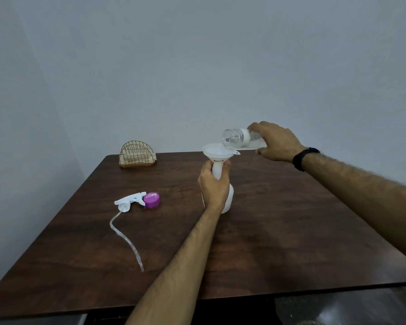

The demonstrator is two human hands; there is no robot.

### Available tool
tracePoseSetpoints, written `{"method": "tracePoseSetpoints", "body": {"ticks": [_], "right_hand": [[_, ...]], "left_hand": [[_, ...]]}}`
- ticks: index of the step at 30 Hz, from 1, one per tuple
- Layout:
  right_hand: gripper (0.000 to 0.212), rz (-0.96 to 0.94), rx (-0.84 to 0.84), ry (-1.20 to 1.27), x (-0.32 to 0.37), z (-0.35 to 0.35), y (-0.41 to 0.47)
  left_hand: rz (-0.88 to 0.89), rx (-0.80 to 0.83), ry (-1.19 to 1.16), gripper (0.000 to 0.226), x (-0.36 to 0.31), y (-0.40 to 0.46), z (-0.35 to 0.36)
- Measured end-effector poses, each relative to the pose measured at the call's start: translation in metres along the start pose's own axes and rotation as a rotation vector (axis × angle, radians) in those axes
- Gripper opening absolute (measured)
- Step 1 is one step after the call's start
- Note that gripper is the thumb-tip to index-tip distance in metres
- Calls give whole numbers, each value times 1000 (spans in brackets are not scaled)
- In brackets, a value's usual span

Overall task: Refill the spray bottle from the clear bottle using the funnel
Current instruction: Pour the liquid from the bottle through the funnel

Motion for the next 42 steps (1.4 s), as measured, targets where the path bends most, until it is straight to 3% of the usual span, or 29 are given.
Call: {"method": "tracePoseSetpoints", "body": {"ticks": [42], "right_hand": [[57,-36,-32,-27,-1,-13,1]], "left_hand": [[5,3,-1,21,-2,-2,1]]}}
Point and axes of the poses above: each hand's wrist, its own y-axis towards the middle knuckle, its own z-axis out of the palm, x = y × z, the point moved 7 cm from there along y, towards the middle knuckle, and after that the axes turned 9 degrees about x, right-handed, at the moved point
